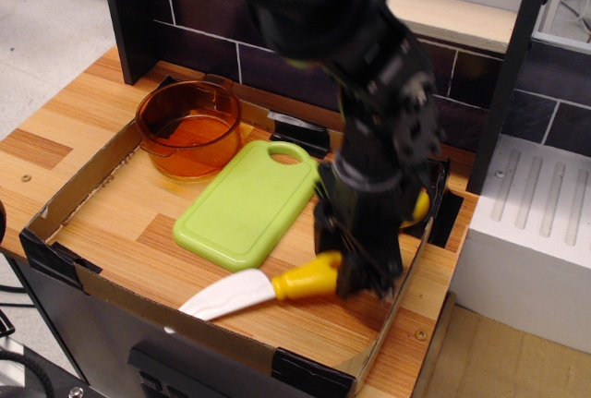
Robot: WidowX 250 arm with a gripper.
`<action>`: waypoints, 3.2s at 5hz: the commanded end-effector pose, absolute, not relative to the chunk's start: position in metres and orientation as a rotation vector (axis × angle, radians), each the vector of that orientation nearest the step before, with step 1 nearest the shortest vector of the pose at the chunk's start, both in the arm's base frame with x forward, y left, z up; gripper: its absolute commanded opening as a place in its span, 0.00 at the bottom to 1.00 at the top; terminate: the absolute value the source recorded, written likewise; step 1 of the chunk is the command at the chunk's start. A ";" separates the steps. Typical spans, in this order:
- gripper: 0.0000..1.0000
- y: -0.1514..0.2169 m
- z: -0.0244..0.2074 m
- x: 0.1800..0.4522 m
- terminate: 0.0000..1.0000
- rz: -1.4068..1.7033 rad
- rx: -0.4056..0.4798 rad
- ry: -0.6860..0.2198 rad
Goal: Put knife on cutting board
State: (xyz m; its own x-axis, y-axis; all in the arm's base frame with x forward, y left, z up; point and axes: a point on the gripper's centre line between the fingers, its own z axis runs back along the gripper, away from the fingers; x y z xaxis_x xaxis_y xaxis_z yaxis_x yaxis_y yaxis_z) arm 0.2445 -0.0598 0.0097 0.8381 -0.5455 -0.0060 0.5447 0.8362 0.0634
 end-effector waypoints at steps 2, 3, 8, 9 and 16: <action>0.00 -0.014 0.052 0.293 0.00 -0.332 0.136 -0.172; 0.00 -0.001 0.052 0.302 0.00 -0.280 0.142 -0.174; 1.00 0.022 0.024 0.326 0.00 -0.105 0.174 -0.081; 1.00 0.023 0.025 0.315 0.00 -0.087 0.218 -0.094; 1.00 0.020 0.127 0.280 0.00 -0.040 0.172 -0.318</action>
